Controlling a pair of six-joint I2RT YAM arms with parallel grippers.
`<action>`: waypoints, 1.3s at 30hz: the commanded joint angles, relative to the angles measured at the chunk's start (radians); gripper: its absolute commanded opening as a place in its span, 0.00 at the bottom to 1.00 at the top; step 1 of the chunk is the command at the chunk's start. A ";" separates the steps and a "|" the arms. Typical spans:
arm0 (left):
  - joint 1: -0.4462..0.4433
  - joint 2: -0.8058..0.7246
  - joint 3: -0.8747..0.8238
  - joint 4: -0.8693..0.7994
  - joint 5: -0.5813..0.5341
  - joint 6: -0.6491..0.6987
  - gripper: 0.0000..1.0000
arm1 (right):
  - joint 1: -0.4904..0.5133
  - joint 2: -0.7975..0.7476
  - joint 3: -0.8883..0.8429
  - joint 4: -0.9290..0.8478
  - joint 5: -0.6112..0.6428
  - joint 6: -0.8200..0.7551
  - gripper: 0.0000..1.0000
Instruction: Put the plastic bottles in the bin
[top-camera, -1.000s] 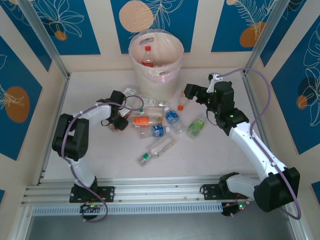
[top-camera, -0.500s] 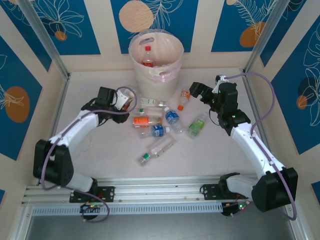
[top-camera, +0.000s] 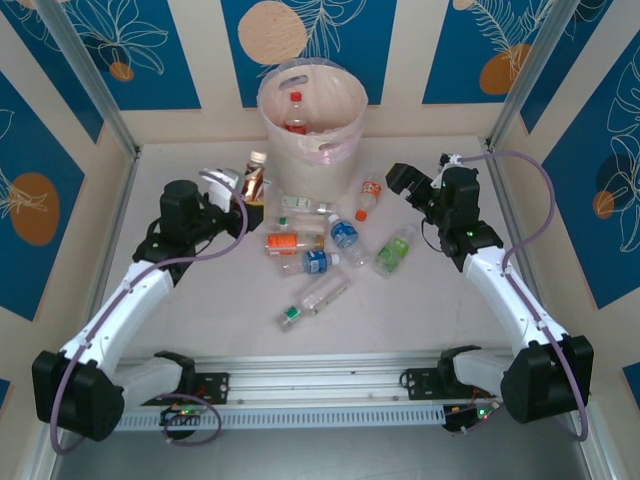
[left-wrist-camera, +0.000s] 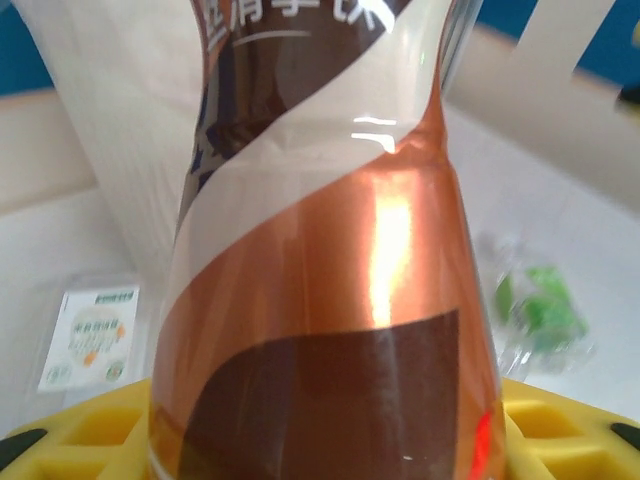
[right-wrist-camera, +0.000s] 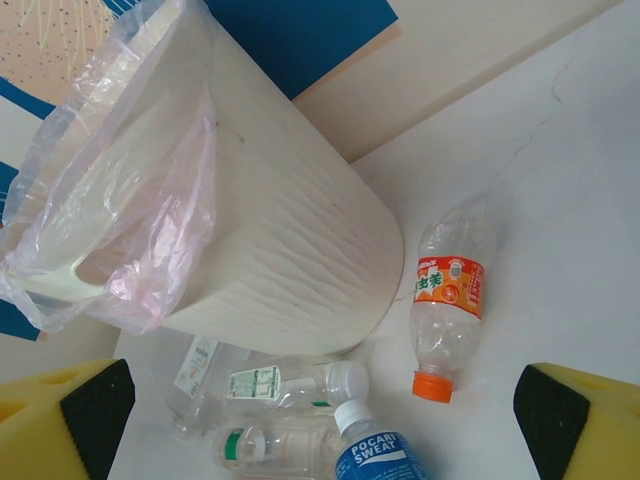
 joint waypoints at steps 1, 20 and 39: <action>-0.005 -0.027 -0.013 0.199 0.073 -0.143 0.51 | -0.012 -0.023 -0.013 0.016 -0.021 0.024 1.00; -0.121 0.198 0.184 0.645 -0.357 -0.503 0.48 | -0.021 -0.092 -0.059 0.045 -0.174 -0.043 1.00; -0.168 0.658 0.728 0.370 -0.353 -0.437 0.51 | -0.024 -0.200 -0.090 -0.045 -0.109 -0.057 1.00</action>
